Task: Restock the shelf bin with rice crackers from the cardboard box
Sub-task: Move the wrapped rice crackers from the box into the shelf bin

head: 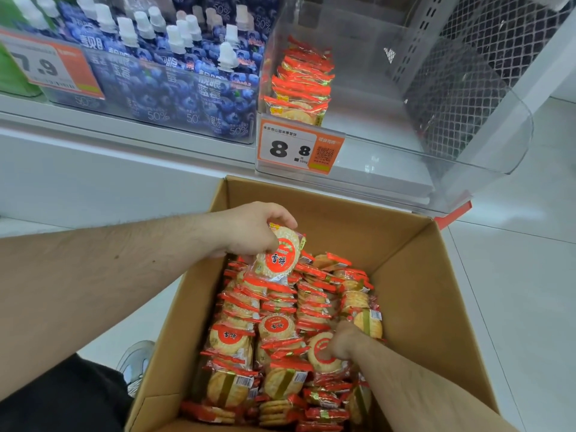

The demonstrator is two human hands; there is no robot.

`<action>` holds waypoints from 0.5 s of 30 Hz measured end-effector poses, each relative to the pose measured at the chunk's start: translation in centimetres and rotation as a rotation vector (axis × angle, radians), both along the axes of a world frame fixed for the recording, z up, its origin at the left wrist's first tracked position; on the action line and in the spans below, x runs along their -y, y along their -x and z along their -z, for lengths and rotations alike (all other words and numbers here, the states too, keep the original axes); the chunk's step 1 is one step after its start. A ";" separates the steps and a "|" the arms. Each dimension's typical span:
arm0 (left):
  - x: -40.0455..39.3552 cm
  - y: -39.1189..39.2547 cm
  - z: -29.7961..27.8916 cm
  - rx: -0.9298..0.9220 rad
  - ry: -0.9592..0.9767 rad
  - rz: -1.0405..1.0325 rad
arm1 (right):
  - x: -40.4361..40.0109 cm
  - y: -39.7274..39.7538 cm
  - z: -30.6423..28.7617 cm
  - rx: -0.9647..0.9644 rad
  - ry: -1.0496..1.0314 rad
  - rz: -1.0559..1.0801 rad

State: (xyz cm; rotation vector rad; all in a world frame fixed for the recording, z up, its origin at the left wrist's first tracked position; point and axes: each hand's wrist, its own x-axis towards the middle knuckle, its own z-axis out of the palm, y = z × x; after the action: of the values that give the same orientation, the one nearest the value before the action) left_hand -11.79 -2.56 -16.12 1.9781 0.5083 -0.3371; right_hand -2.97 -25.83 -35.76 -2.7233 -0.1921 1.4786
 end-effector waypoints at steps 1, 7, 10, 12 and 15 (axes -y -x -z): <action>-0.1 0.0 -0.1 0.012 0.002 0.000 | 0.0 -0.4 -0.7 -0.003 -0.008 -0.014; -0.6 0.2 -0.6 0.095 0.056 -0.034 | 0.0 -5.2 -10.1 -0.115 -0.362 0.172; -0.8 0.2 -0.8 0.113 0.090 -0.060 | 0.1 -6.1 -15.6 -0.213 -0.643 0.241; -0.8 0.2 -1.1 0.115 0.129 -0.073 | -0.1 -5.8 -18.9 -0.258 -0.848 0.259; -0.5 0.2 -1.7 0.126 0.177 -0.047 | -1.0 -3.7 -22.6 -0.366 -1.074 0.261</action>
State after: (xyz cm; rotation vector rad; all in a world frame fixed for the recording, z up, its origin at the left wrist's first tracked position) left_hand -11.95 -2.04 -14.44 1.7996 0.4283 -0.2184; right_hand 0.72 -24.81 -13.12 -1.5490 -0.4347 1.2311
